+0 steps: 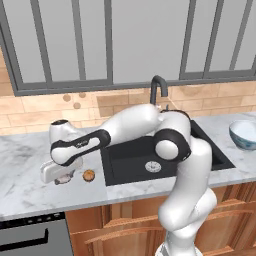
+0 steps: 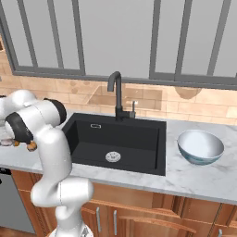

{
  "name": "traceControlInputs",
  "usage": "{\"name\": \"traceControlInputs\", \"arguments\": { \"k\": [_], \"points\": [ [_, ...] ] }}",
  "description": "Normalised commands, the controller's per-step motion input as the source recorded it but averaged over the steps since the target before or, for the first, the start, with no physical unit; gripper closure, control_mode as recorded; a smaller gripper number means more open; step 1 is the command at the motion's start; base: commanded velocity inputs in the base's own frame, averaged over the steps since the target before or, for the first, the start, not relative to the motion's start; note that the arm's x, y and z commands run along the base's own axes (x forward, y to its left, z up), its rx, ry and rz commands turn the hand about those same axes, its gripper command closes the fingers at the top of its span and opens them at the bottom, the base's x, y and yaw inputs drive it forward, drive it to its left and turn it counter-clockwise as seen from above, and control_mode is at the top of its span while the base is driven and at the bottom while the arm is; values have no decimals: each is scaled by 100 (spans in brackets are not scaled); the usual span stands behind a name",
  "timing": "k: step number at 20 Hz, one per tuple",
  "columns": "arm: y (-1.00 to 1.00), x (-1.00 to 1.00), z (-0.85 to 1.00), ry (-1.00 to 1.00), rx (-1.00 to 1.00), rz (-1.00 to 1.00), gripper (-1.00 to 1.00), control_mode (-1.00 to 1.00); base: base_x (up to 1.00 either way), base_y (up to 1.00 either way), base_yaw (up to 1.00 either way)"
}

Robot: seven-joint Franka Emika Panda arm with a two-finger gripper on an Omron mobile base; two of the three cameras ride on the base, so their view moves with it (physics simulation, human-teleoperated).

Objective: There is a mixed pile of frozen fruits and vegetables on the counter. Locate all the frozen vegetables and place the items in a bowl on the counter. Take all the frozen fruits and defrost them in a running sink.

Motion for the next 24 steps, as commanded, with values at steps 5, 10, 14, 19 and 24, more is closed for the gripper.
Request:
{"name": "traceControlInputs", "arguments": {
  "k": [5, 10, 14, 19, 24],
  "points": [
    [-12, -23, 30, -11, -3, 5, 100, -100, 0, 0, 0],
    [-29, -15, 7, -6, 3, 9, 100, -100, 0, 0, 0],
    [-23, -1, 0, -2, 2, 10, 100, -100, 0, 0, 0],
    [-25, -8, 5, -4, 2, 7, 100, -100, 0, 0, 0],
    [-18, -11, 23, 0, 0, 4, 100, -100, 0, 0, 0]
  ]
}}
